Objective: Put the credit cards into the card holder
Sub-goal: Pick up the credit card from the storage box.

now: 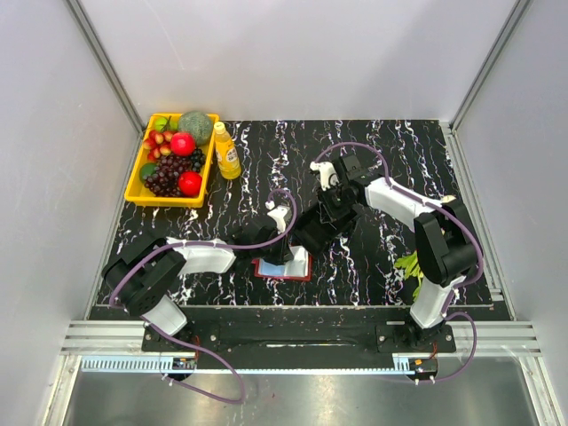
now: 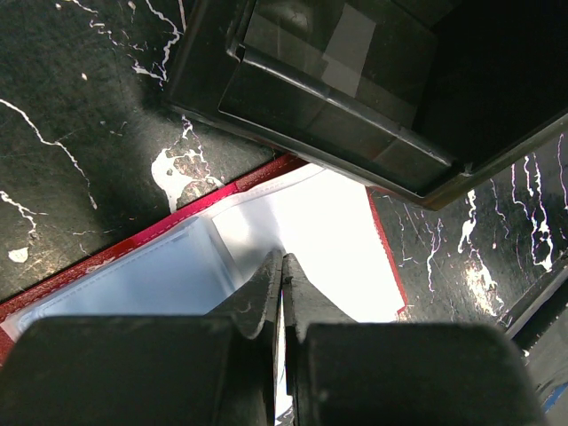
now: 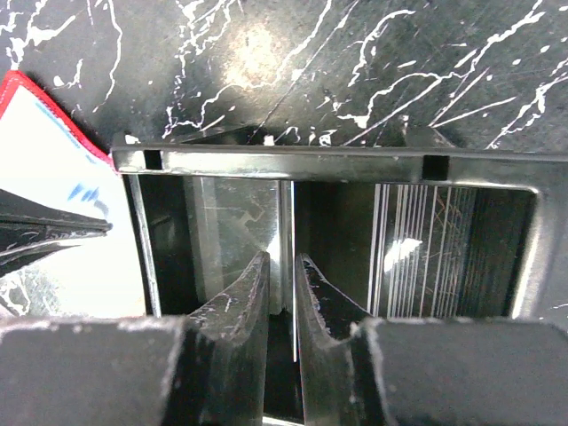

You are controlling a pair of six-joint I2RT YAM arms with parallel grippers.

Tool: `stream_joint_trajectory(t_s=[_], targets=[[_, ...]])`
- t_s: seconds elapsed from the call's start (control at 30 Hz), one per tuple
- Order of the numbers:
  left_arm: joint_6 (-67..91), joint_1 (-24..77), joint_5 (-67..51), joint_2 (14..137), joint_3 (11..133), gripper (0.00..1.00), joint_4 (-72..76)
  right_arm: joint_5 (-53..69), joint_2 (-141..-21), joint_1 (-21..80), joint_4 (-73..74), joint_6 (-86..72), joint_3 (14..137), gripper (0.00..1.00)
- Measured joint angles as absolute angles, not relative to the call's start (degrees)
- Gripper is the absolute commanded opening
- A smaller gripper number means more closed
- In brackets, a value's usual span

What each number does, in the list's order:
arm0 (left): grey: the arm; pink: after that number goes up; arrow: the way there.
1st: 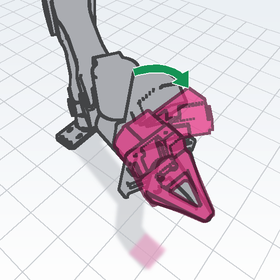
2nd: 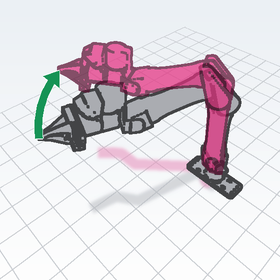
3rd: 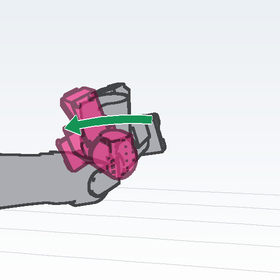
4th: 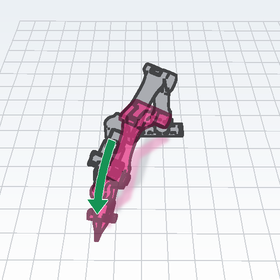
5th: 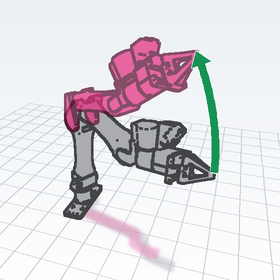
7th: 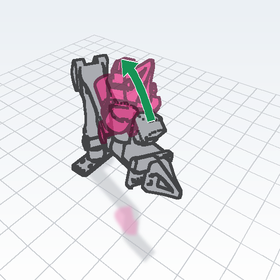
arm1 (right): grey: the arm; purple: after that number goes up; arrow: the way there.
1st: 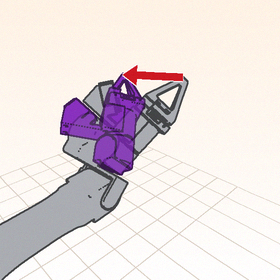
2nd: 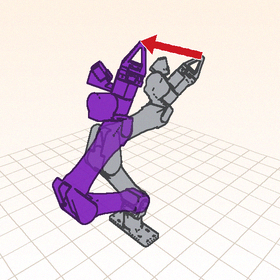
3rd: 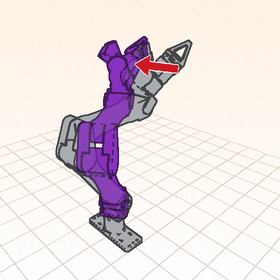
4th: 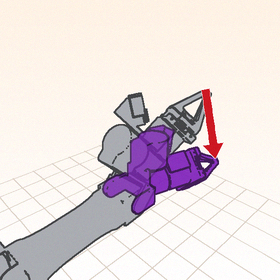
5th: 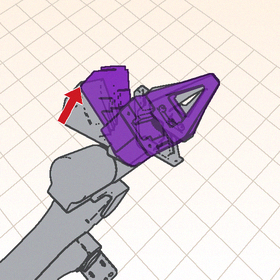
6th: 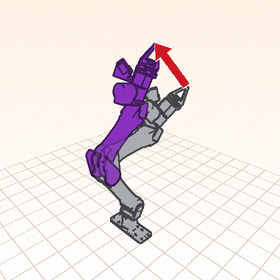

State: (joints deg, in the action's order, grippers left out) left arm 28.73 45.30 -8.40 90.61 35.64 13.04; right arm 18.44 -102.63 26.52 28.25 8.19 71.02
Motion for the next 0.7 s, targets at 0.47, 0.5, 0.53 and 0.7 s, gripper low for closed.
stream_joint_trajectory(t_s=[0.47, 0.5, 0.53, 0.7], targets=[[28.7, 45.2, -8.6, 90.8, 35.6, 0.0, 13.3, 18.7, -104.0, 26.6, 30.5, 8.3, 71.0, 0.0], [28.7, 45.2, -8.6, 90.8, 35.6, 0.0, 13.3, 17.9, -103.9, 26.9, 30.2, 8.3, 70.9, 0.0], [28.7, 45.2, -8.6, 90.8, 35.6, 0.0, 13.3, 17.1, -103.6, 27.1, 29.8, 8.3, 70.7, 0.0], [28.7, 45.2, -8.6, 90.8, 35.6, 0.0, 13.3, 10.9, -95.5, 30.1, 25.6, 10.4, 65.6, 0.0]])
